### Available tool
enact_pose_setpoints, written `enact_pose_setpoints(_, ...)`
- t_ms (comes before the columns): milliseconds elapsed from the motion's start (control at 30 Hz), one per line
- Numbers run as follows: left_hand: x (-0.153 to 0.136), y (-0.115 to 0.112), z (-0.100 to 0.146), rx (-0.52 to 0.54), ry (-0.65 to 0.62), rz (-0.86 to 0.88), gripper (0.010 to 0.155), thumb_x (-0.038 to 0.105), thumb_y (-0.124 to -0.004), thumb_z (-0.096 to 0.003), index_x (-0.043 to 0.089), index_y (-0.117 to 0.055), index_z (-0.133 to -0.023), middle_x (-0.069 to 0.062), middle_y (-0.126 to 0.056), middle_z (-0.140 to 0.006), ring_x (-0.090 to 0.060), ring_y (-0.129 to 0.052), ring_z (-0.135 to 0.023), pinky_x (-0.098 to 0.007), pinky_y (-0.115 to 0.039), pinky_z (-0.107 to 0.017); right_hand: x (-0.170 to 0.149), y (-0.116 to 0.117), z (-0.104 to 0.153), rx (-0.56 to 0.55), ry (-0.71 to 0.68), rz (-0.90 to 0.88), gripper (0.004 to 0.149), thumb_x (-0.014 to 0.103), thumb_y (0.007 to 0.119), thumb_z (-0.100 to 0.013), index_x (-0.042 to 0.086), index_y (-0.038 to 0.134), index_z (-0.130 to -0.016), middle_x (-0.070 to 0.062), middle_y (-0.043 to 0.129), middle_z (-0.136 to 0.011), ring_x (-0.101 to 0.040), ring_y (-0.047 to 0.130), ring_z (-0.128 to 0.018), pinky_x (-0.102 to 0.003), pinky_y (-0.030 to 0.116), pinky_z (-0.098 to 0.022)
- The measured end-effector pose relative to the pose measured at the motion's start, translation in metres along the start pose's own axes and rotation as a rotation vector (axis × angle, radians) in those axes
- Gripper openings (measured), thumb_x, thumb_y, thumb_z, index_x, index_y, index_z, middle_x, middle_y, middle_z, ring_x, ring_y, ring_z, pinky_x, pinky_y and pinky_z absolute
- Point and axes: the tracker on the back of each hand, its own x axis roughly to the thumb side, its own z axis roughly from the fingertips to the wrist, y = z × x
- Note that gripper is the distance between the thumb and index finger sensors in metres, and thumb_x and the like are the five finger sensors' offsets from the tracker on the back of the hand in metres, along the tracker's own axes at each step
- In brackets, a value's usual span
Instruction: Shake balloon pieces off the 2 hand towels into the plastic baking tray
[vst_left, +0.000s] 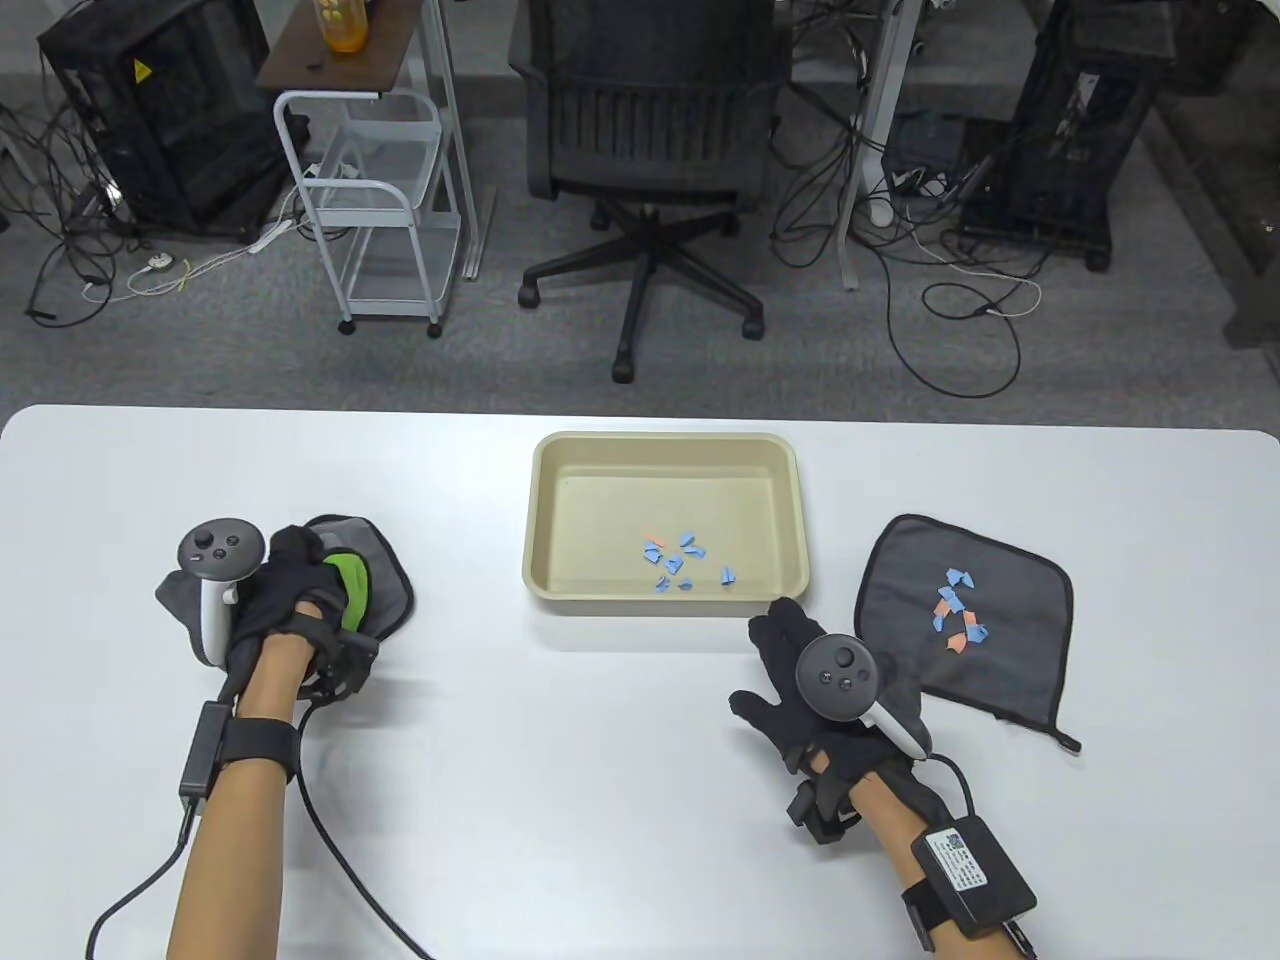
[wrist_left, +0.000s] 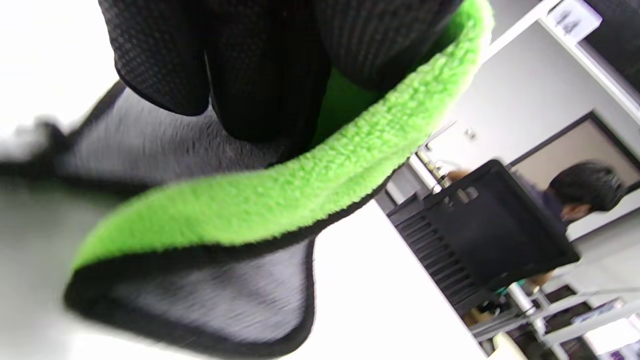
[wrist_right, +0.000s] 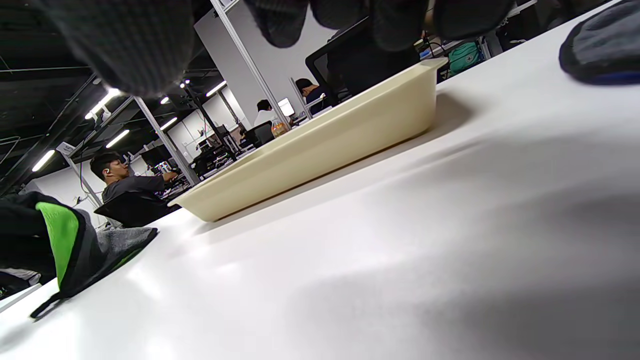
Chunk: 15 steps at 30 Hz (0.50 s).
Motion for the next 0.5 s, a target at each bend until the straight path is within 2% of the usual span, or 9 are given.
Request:
enact_pose_setpoints(167, -0.013, -0.021, -0.002, -0.066, 0.013, -0.046, 0.047, 0.029, -0.074, -0.0411, 0.039, -0.052, -0.081, 0.008, -0.075, -0.092, -0.025, -0.080, -0.093, -0.049, -0.072, -0.065, 0.000, 0.001, 0.000, 0.011, 0.001, 0.008, 0.081, 0.054, 0.077, -0.038, 0.018, 0.043, -0.102, -0.013, 0.029, -0.117, -0.044, 0.042, -0.104, -0.062, 0.051, -0.071)
enact_pose_setpoints(367, -0.011, -0.019, -0.001, -0.113, -0.004, -0.051, 0.049, 0.026, -0.072, -0.0416, 0.038, -0.049, -0.083, 0.007, -0.069, -0.096, -0.027, -0.076, -0.096, -0.051, -0.068, -0.067, 0.000, 0.000, 0.000, 0.010, 0.002, 0.007, 0.081, 0.054, 0.077, -0.038, 0.018, 0.043, -0.102, -0.013, 0.029, -0.117, -0.044, 0.042, -0.104, -0.062, 0.051, -0.071)
enact_pose_setpoints(500, -0.008, -0.013, 0.004, -0.158, -0.028, 0.005, 0.059, 0.024, -0.071, -0.0418, 0.036, -0.043, -0.092, 0.002, -0.061, -0.101, -0.031, -0.070, -0.099, -0.055, -0.065, -0.068, 0.000, 0.000, 0.000, 0.009, -0.003, 0.006, 0.081, 0.054, 0.077, -0.038, 0.018, 0.043, -0.102, -0.013, 0.029, -0.117, -0.044, 0.042, -0.104, -0.062, 0.051, -0.071)
